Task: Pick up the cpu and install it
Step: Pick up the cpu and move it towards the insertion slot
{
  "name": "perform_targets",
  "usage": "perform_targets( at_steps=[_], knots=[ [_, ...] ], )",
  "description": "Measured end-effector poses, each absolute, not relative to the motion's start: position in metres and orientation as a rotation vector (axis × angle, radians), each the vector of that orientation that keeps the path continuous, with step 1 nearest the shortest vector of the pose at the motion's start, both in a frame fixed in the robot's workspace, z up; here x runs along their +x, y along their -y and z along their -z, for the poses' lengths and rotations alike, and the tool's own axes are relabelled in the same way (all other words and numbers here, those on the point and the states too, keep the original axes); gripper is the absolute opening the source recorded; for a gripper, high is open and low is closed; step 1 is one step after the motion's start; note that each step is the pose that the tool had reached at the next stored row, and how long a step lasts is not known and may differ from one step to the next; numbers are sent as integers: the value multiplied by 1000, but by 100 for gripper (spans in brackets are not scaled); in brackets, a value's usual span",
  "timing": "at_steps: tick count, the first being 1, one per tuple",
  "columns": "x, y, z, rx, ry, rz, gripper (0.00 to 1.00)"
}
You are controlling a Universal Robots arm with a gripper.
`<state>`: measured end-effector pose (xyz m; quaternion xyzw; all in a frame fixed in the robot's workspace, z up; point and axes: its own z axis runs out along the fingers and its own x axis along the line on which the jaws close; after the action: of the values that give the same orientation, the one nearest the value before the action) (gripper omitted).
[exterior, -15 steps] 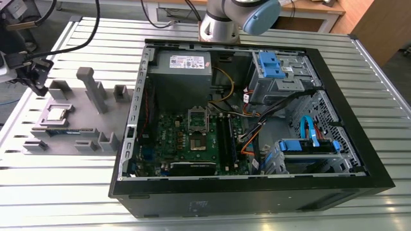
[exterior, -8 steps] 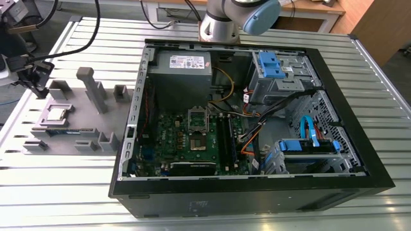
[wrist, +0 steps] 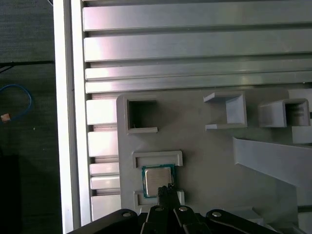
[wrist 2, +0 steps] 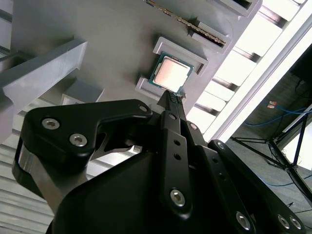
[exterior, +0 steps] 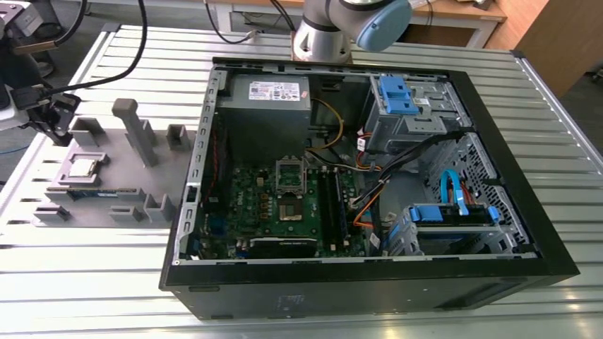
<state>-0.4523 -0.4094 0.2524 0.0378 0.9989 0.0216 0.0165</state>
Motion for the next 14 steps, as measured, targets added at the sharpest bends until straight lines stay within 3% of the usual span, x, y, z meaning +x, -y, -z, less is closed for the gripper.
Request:
perform_targets(
  at_steps=[14],
  knots=[
    [-452, 409, -251, 118, -3106, -67, 11]
  ],
)
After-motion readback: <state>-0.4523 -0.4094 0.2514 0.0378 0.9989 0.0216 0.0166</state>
